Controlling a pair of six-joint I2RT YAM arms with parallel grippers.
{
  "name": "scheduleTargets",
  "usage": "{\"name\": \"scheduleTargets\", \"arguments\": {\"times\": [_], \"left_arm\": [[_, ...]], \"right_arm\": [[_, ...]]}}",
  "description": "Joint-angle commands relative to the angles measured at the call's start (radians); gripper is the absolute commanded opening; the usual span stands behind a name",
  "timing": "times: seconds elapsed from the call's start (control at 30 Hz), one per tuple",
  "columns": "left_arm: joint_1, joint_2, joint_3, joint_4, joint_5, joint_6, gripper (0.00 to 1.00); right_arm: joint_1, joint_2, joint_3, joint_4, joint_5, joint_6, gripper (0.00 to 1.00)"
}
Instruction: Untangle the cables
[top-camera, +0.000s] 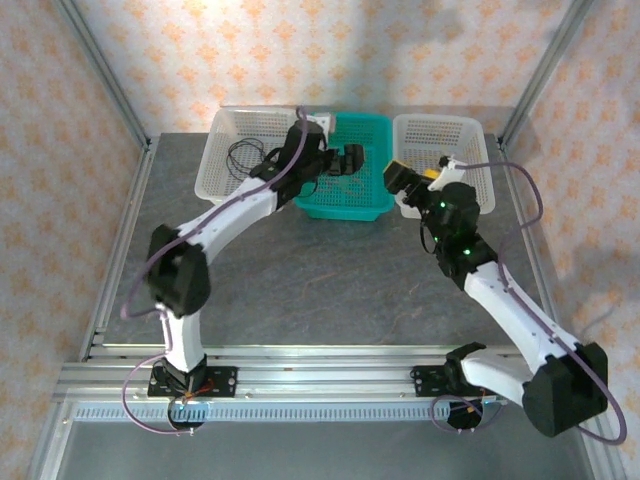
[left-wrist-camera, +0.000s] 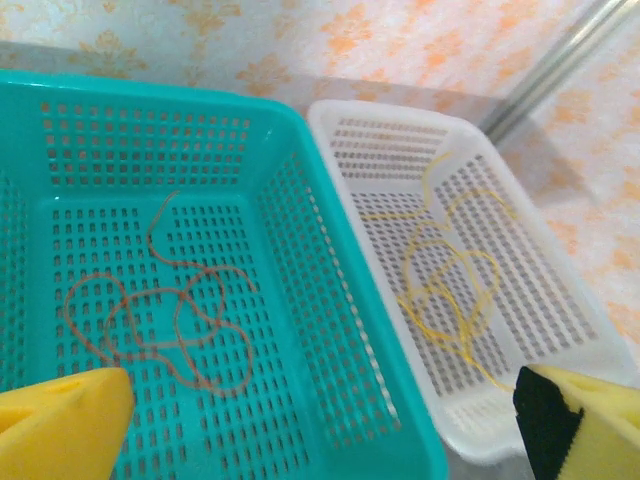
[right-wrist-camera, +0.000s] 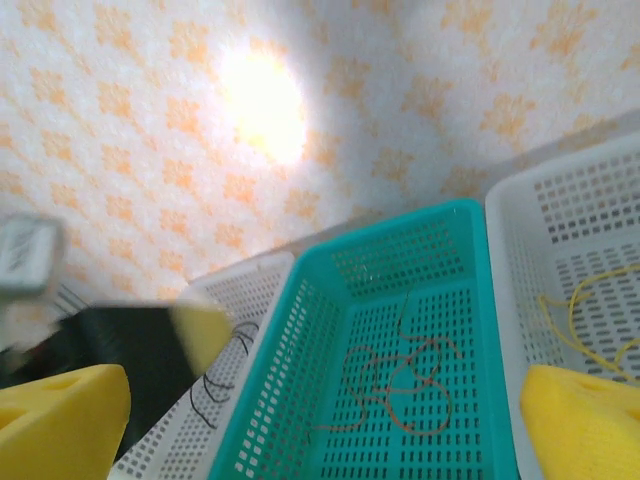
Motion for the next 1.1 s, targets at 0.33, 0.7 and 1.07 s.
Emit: {"name": "scheduleTargets", "arguments": {"times": [0.33,0.7,1.07], "left_arm": [[0.040,-0.649,-0.846,0.444,-0.410,0.029,0.99],[0.099,-0.922,-1.304,0.703,-0.675,0.157,0.99],[0.184,-0.775,-1.383,0.912,-0.796,0.425,0.99]], "right_arm": [[-0.004,-0.212,-0.229,-0.046,0.286,-0.086,1.00],[-0.015,-0.177,-0.501,0.302,0.516,-0.192,1.00],[-0.064,0.156,-0.440,0.418,0.461,-0.410,1.00]]}}
